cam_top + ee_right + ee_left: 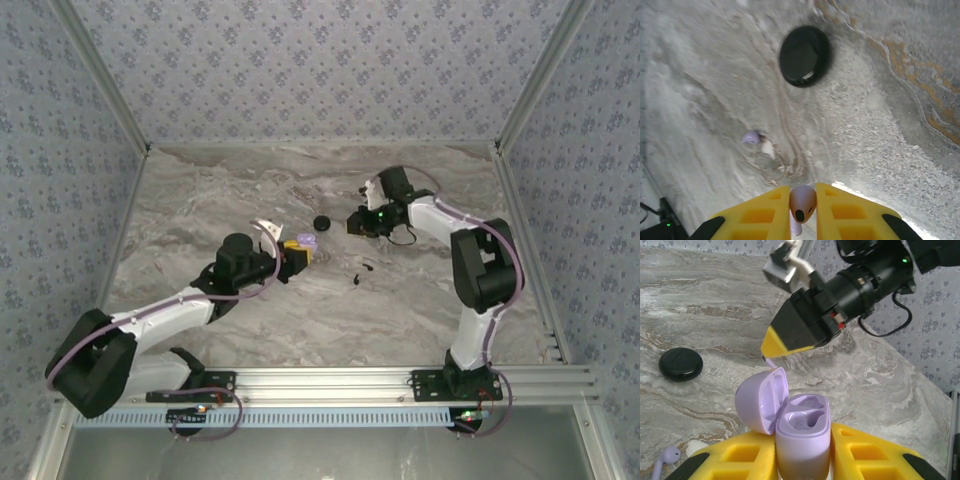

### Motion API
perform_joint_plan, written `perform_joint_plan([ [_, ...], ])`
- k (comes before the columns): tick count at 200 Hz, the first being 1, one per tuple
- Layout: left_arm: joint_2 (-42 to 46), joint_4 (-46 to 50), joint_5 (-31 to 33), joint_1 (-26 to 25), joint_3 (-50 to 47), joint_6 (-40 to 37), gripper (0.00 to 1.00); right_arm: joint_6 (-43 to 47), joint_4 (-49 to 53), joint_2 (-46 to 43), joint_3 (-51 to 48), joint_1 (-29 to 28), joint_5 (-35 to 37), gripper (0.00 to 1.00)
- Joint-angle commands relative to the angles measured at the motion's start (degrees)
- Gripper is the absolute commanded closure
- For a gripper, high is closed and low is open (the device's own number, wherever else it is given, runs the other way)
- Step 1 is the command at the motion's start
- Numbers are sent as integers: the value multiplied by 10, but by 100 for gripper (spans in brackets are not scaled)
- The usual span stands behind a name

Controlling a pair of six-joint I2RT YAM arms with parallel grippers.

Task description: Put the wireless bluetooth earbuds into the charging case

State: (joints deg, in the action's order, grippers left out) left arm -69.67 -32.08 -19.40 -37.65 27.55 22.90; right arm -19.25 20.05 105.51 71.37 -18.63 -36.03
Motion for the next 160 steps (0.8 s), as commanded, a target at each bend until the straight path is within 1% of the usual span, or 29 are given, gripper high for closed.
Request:
perform_joint_plan([
  [1, -11, -63, 9, -7, 4, 23, 73, -42, -76, -59, -25, 12, -51, 83],
  [20, -19, -74, 15, -12, 8, 31, 73, -54, -103, -95, -53, 18, -65, 83],
  [39, -21, -93, 24, -18, 13, 39, 73, -68, -118, -127, -63, 22, -82, 83],
  [78, -25, -129, 37, -25, 23, 57, 73, -103, -181, -201, -83, 22, -119, 83],
  [113, -31, -160, 35, -29, 34, 67, 73, -113, -199, -260, -82, 11, -115, 83],
  [160, -38, -217, 27, -30, 43, 95, 73, -117, -209, -313, -78, -14, -104, 82],
])
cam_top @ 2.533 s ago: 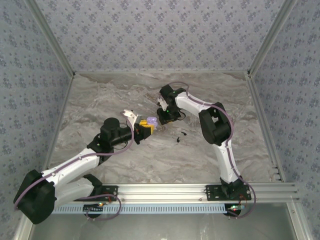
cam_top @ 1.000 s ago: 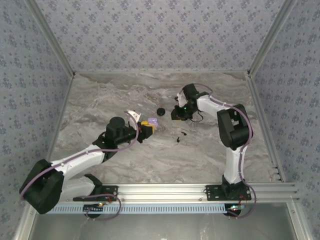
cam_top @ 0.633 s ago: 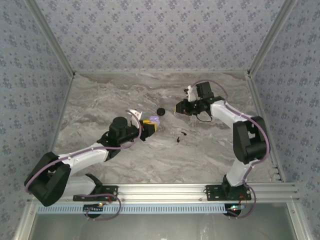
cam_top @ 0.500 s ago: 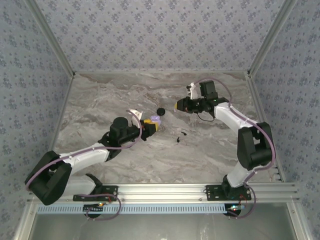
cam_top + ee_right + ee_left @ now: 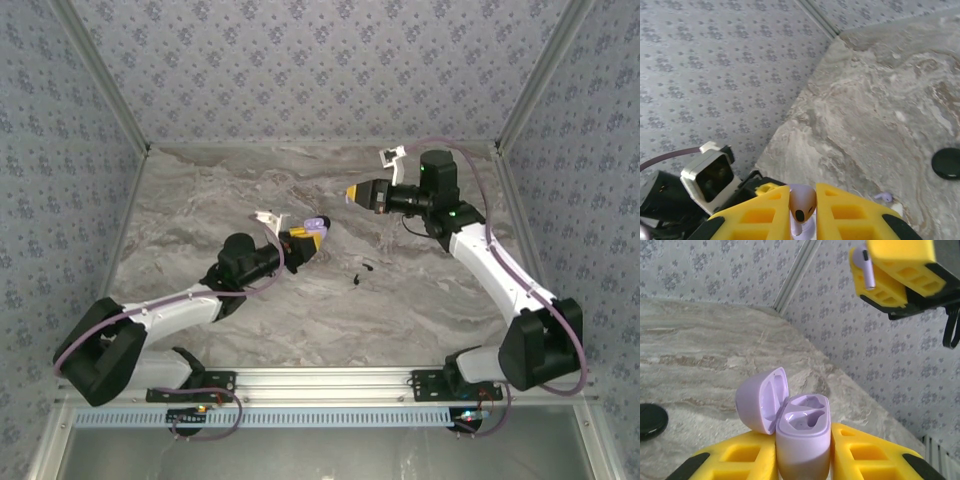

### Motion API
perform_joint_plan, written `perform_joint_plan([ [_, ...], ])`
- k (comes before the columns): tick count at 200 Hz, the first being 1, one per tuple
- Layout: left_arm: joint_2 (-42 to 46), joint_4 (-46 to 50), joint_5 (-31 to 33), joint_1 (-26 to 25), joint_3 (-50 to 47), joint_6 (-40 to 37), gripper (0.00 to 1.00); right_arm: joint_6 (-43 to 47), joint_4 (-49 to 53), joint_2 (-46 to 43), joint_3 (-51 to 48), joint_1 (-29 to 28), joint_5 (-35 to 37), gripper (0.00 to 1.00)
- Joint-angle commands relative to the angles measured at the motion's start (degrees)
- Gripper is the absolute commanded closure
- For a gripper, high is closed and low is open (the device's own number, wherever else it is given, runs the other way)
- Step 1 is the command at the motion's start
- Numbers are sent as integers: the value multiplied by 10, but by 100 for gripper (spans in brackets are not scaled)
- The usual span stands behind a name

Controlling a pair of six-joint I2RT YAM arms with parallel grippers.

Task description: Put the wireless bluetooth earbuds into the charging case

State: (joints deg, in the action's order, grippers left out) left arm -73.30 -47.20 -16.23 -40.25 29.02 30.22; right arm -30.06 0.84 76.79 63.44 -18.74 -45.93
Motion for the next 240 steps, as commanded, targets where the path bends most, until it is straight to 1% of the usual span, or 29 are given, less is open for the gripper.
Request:
perform_joint_plan([
  [1, -2, -67, -4, -4, 29, 22, 73, -9, -17, -26, 1, -13, -5, 82],
  [69, 3, -95, -15, -18, 51, 28, 73, 1, -9, -48, 22, -46, -2, 82],
  [133, 19, -96, -12, -19, 55, 30, 73, 17, -2, -56, 36, -73, 14, 81],
  [193, 25, -106, -28, -20, 57, 39, 73, 34, 3, -55, 40, -87, 40, 81],
  [240, 27, -109, -35, -20, 61, 45, 73, 45, 10, -55, 43, -94, 43, 80],
])
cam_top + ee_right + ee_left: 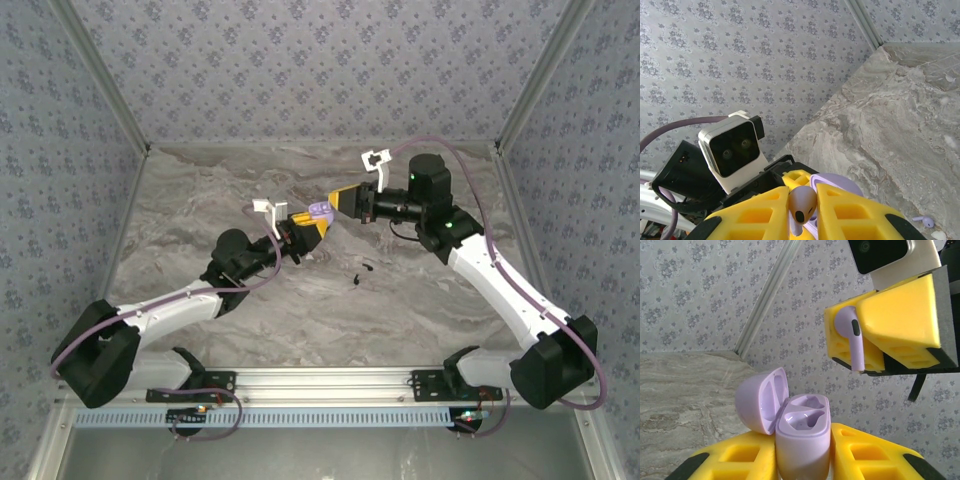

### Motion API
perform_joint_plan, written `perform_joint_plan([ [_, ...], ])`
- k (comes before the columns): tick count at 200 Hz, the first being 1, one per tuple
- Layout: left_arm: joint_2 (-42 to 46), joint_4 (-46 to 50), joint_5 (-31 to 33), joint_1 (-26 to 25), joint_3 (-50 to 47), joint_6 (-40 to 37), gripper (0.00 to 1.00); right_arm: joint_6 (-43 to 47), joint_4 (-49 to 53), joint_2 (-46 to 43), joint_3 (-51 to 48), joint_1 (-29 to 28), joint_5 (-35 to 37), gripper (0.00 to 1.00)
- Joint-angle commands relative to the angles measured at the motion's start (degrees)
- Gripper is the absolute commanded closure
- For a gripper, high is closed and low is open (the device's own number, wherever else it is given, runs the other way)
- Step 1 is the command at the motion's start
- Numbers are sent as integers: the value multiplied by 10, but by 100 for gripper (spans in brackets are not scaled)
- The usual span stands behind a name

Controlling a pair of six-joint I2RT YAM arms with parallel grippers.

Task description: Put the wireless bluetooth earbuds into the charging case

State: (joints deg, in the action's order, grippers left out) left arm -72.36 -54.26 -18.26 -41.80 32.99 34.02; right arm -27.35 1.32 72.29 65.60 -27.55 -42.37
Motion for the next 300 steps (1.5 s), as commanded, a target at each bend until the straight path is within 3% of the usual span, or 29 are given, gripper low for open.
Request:
perform_joint_plan([
  [1, 18, -38, -14, -4, 21, 7, 73, 18, 5, -9, 21, -6, 7, 80],
  [165, 17, -42, -42, -12, 33, 5, 72, 34, 19, 10, 22, -15, 5, 79],
  [300, 35, -37, 1, -12, 19, 0, 71, 57, 52, 5, 22, -24, 2, 78],
])
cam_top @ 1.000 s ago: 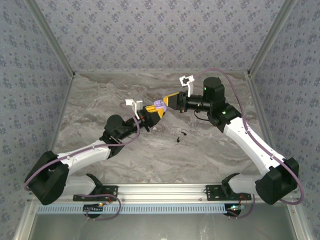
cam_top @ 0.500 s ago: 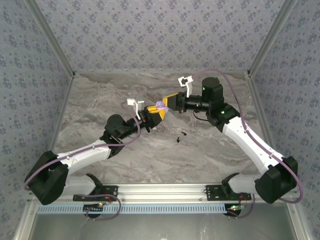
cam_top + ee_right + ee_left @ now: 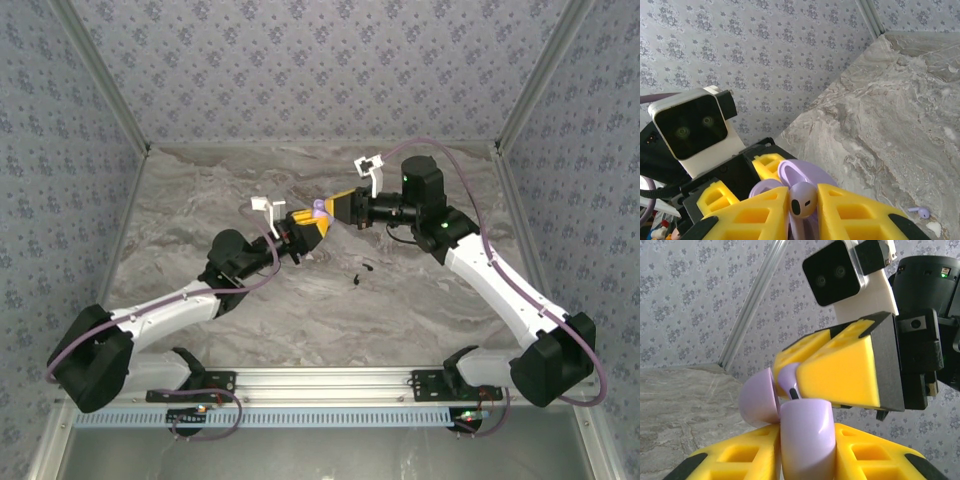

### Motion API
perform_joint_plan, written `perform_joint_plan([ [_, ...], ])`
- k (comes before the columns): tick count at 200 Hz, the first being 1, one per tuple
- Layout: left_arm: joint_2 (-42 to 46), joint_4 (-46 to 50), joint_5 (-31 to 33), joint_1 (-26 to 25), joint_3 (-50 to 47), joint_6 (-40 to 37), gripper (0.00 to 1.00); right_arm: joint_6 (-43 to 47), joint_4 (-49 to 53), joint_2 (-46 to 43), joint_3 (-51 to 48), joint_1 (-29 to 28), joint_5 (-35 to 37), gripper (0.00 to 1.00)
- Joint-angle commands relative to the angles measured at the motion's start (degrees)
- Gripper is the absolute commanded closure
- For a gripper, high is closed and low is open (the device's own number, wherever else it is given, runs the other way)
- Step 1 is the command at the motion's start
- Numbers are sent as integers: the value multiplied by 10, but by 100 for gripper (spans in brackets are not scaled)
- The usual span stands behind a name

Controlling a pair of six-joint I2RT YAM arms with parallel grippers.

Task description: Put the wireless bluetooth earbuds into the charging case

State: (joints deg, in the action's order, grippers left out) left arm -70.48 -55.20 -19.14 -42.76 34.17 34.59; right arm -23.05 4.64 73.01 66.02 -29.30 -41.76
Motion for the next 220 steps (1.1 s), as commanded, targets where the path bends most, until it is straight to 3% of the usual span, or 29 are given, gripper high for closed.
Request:
perform_joint_plan([
  [1, 16, -27, 9, -3, 7, -6, 71, 14, 19, -3, 18, -6, -4, 78],
  [121, -17, -4, 16, -3, 9, -8, 78, 18, 41, 9, 18, -6, 22, 79],
  [220, -123, -14, 49, -3, -17, 29, 81, 15, 41, 48, -95, 1, 58, 80],
])
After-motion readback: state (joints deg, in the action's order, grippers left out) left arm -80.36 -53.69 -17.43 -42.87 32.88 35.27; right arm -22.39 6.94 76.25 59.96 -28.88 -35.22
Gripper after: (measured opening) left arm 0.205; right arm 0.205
